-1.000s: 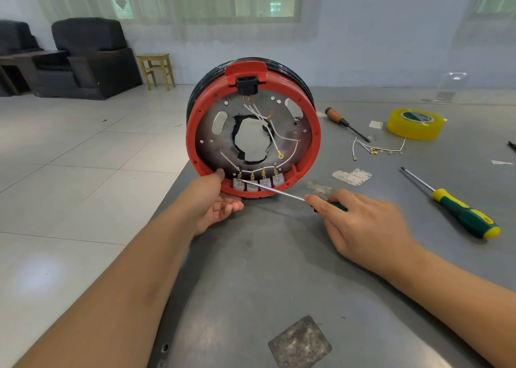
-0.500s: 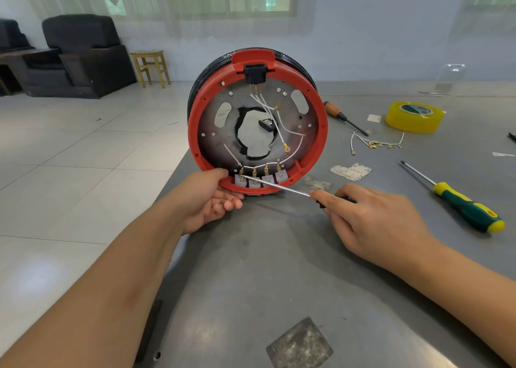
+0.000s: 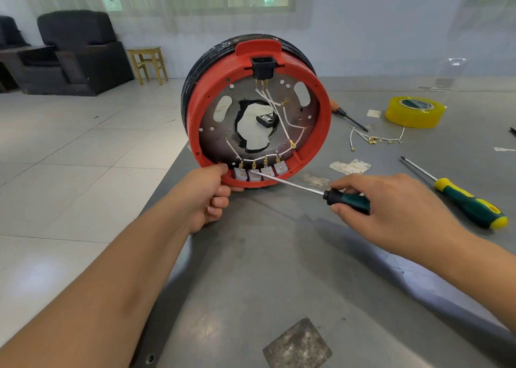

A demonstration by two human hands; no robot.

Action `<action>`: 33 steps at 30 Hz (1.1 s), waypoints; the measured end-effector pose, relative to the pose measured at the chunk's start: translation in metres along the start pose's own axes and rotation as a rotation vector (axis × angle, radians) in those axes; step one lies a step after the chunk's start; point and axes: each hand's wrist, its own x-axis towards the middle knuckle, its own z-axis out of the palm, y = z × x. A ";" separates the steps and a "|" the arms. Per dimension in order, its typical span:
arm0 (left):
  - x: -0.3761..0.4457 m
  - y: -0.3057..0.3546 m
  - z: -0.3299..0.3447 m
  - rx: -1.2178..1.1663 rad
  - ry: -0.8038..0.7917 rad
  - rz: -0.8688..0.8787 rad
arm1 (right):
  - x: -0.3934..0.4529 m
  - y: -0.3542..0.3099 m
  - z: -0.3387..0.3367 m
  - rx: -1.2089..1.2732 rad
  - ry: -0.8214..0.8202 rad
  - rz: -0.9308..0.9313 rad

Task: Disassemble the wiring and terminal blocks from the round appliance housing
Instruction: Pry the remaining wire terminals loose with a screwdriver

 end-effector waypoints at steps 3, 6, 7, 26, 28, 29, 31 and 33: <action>0.001 0.000 -0.002 -0.018 -0.010 -0.022 | 0.000 -0.003 -0.002 0.003 0.006 0.010; 0.001 0.000 -0.003 -0.039 -0.027 -0.049 | -0.001 -0.008 0.002 -0.005 0.004 -0.003; 0.001 0.000 -0.004 -0.036 -0.029 -0.053 | -0.001 -0.009 0.002 0.001 0.003 -0.009; 0.004 -0.004 0.009 -0.079 0.037 0.018 | 0.010 0.009 0.006 0.471 -0.070 0.009; 0.005 -0.004 0.008 -0.088 0.028 0.024 | 0.011 0.009 0.008 0.482 -0.111 0.011; 0.005 -0.004 0.007 -0.090 0.022 0.027 | 0.011 0.009 0.008 0.472 -0.122 0.009; 0.005 -0.004 0.005 -0.090 0.011 0.032 | 0.011 0.008 0.008 0.434 -0.121 0.001; 0.005 -0.004 0.005 -0.086 0.000 0.042 | 0.011 0.007 0.004 0.406 -0.118 -0.007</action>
